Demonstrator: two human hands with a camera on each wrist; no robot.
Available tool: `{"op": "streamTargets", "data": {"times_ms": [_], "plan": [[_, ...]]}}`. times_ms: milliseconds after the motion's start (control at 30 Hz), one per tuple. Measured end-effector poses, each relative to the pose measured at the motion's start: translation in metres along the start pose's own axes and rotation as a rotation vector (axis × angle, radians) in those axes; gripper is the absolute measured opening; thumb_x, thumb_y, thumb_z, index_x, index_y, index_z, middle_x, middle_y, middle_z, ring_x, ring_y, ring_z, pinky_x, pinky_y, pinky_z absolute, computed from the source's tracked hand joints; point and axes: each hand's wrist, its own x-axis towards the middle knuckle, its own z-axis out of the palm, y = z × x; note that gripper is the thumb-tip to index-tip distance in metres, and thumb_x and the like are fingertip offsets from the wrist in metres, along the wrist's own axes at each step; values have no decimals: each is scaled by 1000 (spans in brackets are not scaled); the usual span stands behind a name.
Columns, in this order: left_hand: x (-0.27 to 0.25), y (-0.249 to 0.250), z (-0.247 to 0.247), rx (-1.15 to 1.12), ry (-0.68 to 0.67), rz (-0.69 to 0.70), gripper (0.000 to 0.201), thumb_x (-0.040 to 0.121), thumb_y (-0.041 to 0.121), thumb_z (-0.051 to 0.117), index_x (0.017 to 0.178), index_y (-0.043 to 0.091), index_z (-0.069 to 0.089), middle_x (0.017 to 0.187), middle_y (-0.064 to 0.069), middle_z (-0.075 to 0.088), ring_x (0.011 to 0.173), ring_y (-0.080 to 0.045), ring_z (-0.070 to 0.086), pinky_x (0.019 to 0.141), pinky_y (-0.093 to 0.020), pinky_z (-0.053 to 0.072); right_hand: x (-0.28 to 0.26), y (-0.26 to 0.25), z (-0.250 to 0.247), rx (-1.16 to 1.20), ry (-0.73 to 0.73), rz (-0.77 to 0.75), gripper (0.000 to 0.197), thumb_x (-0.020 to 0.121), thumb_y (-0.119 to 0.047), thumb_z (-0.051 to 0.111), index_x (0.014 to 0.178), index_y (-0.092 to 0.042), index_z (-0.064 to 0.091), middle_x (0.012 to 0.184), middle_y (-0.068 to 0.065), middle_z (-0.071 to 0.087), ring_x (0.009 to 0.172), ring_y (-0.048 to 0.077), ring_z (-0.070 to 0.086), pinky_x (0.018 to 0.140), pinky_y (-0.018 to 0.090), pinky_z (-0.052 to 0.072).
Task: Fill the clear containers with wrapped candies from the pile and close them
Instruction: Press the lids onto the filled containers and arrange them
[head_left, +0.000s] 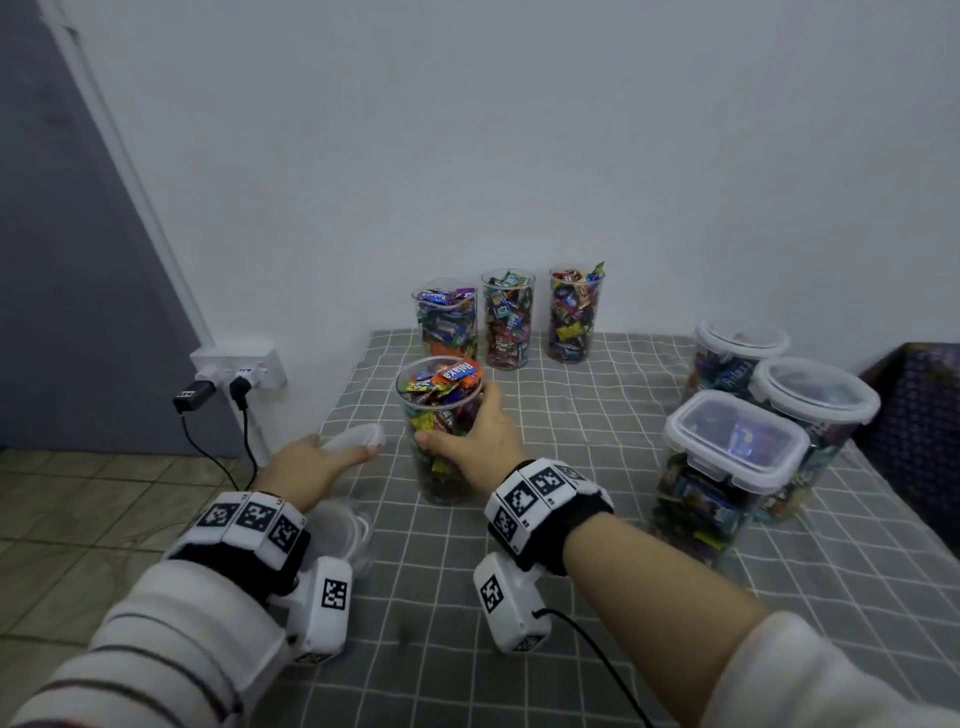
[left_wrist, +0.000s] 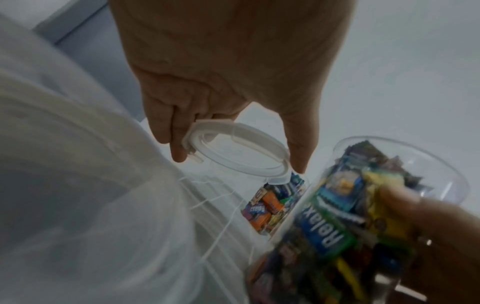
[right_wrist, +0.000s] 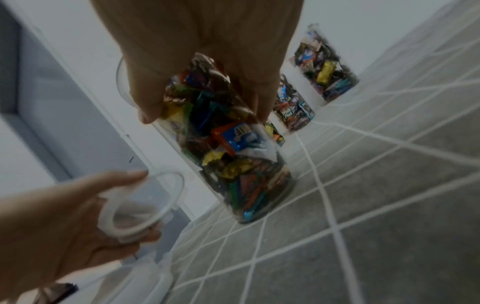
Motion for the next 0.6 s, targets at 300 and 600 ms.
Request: {"op": "streamTargets", "data": {"times_ms": [300,600], "plan": [[-19,50,-13,-275,24,241,102,62,68,64,142,7,40,140,-4,48,118,-12,43,98,-28,32,-18,6,-22,-121,-53,-48,82,70,-39,79,133,-22,31,130,1,53,119,21,51,100,37,44],[-47,94,13,-10,-165,469,107,46,75,67,139,26,46,137,7,52,123,-11,49,101,-28,41,-52,10,-40,-168,-57,-112,73,72,-38,78,126,-17,34,123,2,57,112,21,56,91,32,46]]}}
